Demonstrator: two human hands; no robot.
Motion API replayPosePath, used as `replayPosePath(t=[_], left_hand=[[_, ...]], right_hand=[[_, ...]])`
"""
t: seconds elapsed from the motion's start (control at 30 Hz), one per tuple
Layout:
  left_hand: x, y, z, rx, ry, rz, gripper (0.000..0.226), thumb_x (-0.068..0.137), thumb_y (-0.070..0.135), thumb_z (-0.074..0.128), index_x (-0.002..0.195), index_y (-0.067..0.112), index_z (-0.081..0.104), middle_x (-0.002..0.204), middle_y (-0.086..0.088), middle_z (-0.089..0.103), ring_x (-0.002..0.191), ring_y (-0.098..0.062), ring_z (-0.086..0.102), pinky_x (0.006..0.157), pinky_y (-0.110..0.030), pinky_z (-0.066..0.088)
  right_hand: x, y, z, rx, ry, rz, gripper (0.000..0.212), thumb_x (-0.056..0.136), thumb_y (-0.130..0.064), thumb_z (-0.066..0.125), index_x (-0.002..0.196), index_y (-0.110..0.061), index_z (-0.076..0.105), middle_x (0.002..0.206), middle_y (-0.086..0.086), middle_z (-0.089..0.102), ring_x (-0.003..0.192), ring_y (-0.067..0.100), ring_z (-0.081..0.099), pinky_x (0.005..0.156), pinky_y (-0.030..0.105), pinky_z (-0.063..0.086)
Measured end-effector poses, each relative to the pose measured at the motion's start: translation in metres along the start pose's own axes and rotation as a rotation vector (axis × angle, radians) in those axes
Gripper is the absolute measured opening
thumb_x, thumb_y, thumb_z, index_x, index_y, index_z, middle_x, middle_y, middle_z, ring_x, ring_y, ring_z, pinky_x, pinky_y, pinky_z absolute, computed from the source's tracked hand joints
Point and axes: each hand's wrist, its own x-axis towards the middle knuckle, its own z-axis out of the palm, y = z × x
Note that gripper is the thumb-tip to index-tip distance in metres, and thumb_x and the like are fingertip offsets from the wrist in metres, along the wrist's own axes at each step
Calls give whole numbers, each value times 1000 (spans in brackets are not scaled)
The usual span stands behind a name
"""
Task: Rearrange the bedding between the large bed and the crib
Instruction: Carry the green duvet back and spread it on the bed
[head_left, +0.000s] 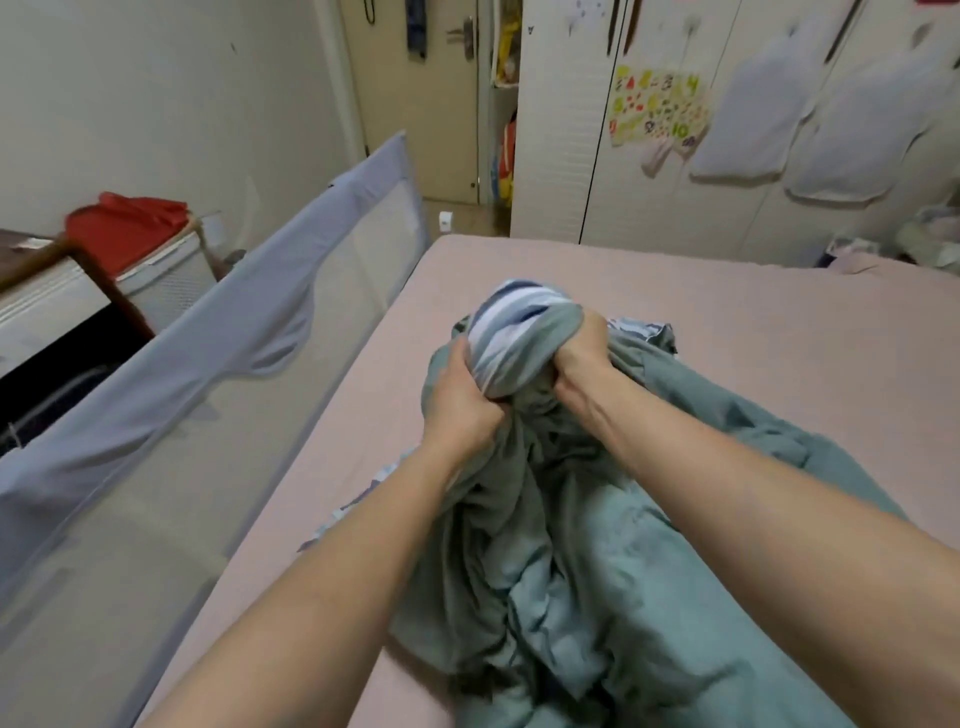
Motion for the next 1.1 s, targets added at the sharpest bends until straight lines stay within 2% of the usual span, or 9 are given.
replayPosePath(t=[0.17, 0.23, 0.3, 0.43, 0.57, 0.63, 0.7, 0.8, 1.1], left_hand=[[65, 49, -83, -51, 431, 119, 45, 80, 27, 50, 125, 23, 51, 115, -4, 65, 104, -26, 60, 87, -32, 49], [84, 35, -107, -57, 472, 104, 38, 89, 19, 50, 126, 24, 50, 114, 1, 63, 105, -21, 58, 83, -18, 44], [91, -1, -125, 35, 374, 18, 46, 89, 18, 55, 133, 21, 45, 121, -1, 57, 112, -20, 54, 84, -16, 40], [62, -103, -128, 499, -14, -351, 95, 61, 44, 77, 139, 12, 33, 138, -18, 45, 126, -36, 44, 103, -44, 40], [4, -152, -117, 561, -272, -357, 80, 82, 37, 70, 143, 3, 31, 145, -18, 40, 134, -32, 38, 109, -35, 32], [-15, -159, -113, 561, -356, -338, 73, 86, 34, 67, 143, 2, 34, 147, -16, 39, 135, -29, 38, 108, -31, 30], [-38, -156, -110, 555, -429, -337, 68, 89, 32, 64, 142, 1, 35, 148, -15, 38, 136, -28, 37, 107, -30, 30], [-75, -149, -96, 501, -478, -383, 67, 91, 31, 62, 143, 1, 35, 148, -16, 38, 134, -28, 39, 105, -29, 31], [-263, -134, 13, 243, -611, -491, 53, 83, 39, 67, 126, 9, 60, 128, -8, 61, 119, -25, 56, 96, -33, 46]], right_hand=[[-13, -31, 114, 313, -296, 12, 45, 104, -17, 24, 142, 5, 29, 146, 24, 35, 137, 34, 30, 106, 34, 30], [-5, -19, 136, 101, -360, -71, 40, 103, -12, 30, 139, 6, 34, 124, 24, 52, 121, 35, 46, 98, 35, 37], [16, 5, 143, -272, -312, -157, 38, 103, -17, 33, 136, 2, 40, 105, 17, 57, 99, 24, 52, 87, 32, 42], [53, 85, 95, -1107, -286, -241, 40, 92, -14, 57, 128, -2, 43, 114, 8, 55, 103, 18, 52, 76, 19, 43], [55, 138, 19, -1507, -236, -69, 36, 93, -14, 56, 124, 4, 51, 119, 11, 56, 114, 27, 53, 84, 28, 43], [44, 144, -10, -1618, -220, -25, 21, 93, -19, 57, 101, -1, 61, 94, 14, 58, 94, 25, 54, 66, 31, 43], [26, 149, -41, -1720, -215, -16, 21, 92, -22, 58, 91, -1, 61, 90, 17, 60, 92, 26, 56, 68, 31, 43], [-13, 144, -91, -1794, -230, 45, 44, 91, -28, 60, 127, -4, 55, 129, 14, 57, 119, 27, 53, 97, 29, 39], [-180, 129, -243, -1963, -179, 241, 95, 68, -55, 77, 139, -11, 32, 141, 15, 42, 127, 31, 44, 103, 36, 39]])
